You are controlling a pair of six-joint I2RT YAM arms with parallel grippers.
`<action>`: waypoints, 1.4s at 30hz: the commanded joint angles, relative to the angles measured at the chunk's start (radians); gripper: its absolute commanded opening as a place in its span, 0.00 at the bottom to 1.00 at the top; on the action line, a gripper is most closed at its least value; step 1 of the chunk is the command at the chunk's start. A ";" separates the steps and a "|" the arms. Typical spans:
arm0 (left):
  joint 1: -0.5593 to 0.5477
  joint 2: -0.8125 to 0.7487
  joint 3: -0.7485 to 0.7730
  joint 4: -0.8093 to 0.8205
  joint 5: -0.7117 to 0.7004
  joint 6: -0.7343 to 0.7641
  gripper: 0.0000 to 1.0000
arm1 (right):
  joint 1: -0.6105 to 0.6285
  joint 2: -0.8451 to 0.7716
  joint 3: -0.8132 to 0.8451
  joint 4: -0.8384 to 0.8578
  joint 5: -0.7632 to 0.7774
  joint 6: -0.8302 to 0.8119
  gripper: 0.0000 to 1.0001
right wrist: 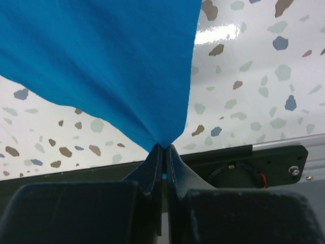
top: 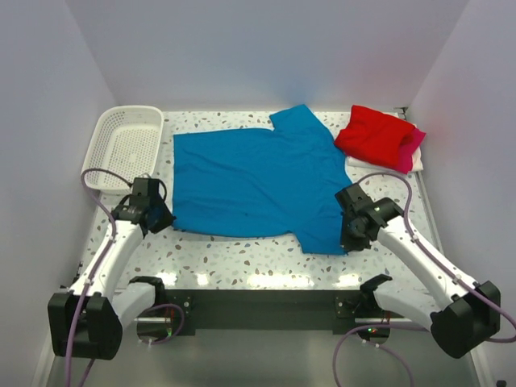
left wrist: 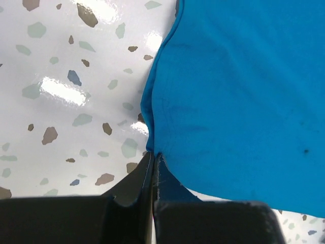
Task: Fold and stack the t-shirts
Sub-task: Flatten the tshirt out, then fold the tshirt
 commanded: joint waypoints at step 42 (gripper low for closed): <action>0.154 0.556 0.465 0.090 0.270 0.236 0.00 | -0.173 0.827 0.882 0.188 -0.012 -0.283 0.00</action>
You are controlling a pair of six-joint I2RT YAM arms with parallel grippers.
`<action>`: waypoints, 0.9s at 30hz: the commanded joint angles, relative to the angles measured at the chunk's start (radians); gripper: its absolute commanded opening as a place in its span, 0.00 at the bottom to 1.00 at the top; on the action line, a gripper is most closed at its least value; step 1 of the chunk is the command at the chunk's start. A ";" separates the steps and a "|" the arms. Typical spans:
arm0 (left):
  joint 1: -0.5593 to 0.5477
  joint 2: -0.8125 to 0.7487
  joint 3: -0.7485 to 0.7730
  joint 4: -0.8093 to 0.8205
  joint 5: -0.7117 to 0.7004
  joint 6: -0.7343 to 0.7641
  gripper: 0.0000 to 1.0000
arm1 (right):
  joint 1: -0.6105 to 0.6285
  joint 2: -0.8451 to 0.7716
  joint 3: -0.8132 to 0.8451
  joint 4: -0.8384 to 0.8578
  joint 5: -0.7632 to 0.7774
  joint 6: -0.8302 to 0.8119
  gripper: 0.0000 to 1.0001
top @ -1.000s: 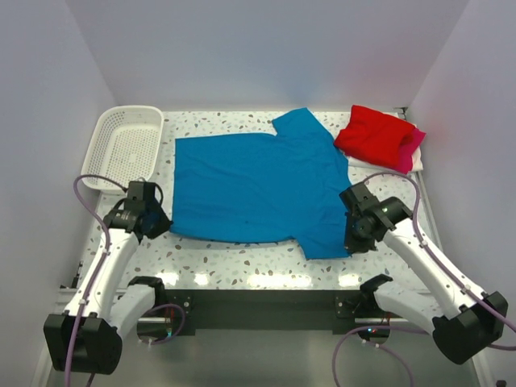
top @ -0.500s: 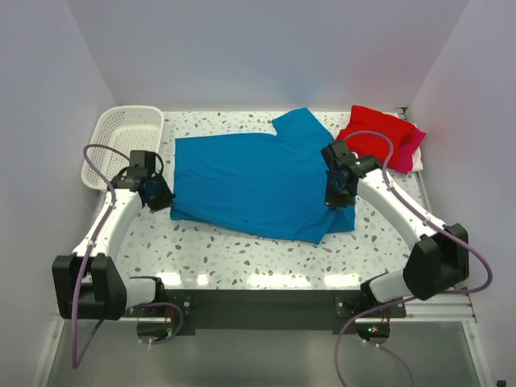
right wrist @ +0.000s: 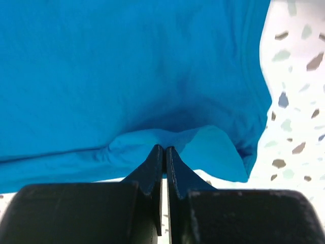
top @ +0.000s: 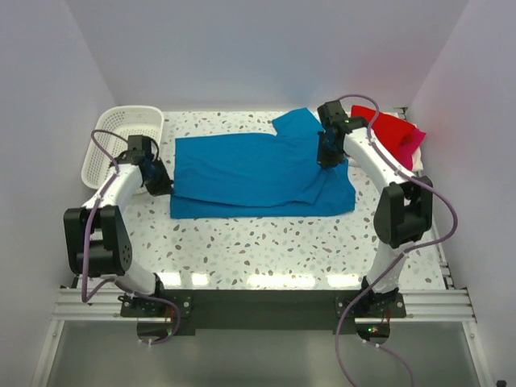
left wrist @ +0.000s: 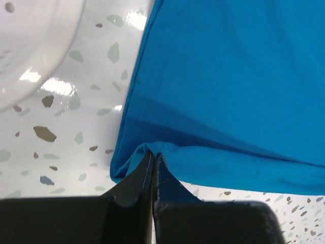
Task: Fold and stack the t-shirts
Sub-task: Fold the tshirt
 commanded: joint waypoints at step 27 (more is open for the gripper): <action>0.110 0.238 0.170 0.066 0.131 0.099 0.00 | -0.052 0.371 0.417 -0.102 0.024 -0.105 0.00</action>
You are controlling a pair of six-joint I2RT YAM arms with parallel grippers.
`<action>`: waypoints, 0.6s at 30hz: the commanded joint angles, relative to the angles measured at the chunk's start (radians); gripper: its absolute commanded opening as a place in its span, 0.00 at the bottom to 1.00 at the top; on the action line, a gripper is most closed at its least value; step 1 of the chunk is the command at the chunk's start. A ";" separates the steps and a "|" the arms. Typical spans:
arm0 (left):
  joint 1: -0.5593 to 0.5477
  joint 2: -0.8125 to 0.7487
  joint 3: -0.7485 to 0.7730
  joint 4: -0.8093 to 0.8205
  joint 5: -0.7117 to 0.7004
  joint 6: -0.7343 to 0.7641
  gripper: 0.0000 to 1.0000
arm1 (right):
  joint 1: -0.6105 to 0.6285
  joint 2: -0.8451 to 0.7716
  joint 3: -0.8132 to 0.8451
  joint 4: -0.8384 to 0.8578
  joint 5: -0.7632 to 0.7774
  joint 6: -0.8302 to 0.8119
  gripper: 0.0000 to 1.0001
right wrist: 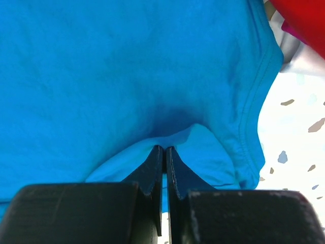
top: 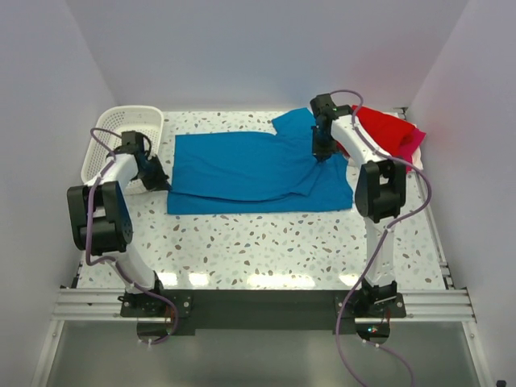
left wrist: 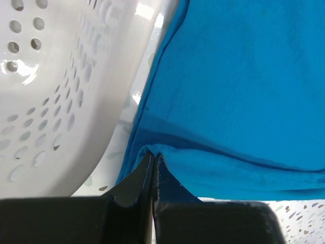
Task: Fold and stack the t-shirts
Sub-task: Fold the tshirt
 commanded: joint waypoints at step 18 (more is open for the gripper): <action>0.036 0.043 0.082 0.028 0.065 0.020 0.00 | -0.061 -0.060 0.006 -0.038 0.064 -0.029 0.00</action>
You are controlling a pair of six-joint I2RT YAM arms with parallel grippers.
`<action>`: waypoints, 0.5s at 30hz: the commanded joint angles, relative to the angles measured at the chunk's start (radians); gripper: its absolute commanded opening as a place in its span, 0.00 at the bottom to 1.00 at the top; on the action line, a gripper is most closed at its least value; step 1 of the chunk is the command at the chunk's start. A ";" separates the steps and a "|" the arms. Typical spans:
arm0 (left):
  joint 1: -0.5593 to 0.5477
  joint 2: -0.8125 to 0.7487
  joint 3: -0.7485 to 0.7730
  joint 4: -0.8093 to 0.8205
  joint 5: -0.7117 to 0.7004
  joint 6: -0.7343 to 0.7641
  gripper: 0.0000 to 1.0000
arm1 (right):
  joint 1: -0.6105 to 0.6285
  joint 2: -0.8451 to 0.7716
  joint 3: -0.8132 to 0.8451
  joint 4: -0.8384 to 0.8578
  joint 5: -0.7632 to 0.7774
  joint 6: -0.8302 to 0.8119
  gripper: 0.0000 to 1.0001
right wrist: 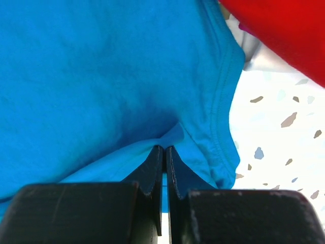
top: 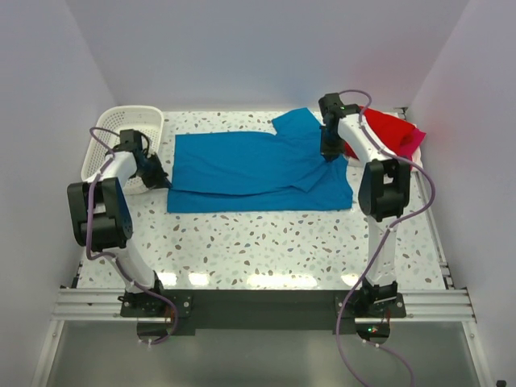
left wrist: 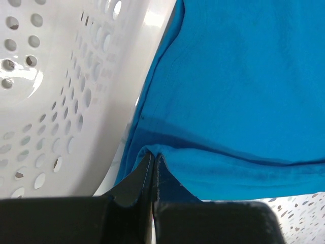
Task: Fold and stack the t-shirts
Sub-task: Fold the tshirt
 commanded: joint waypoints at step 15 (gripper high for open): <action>0.023 0.103 0.130 0.022 0.076 0.011 0.00 | -0.027 -0.092 0.008 -0.031 0.044 -0.018 0.00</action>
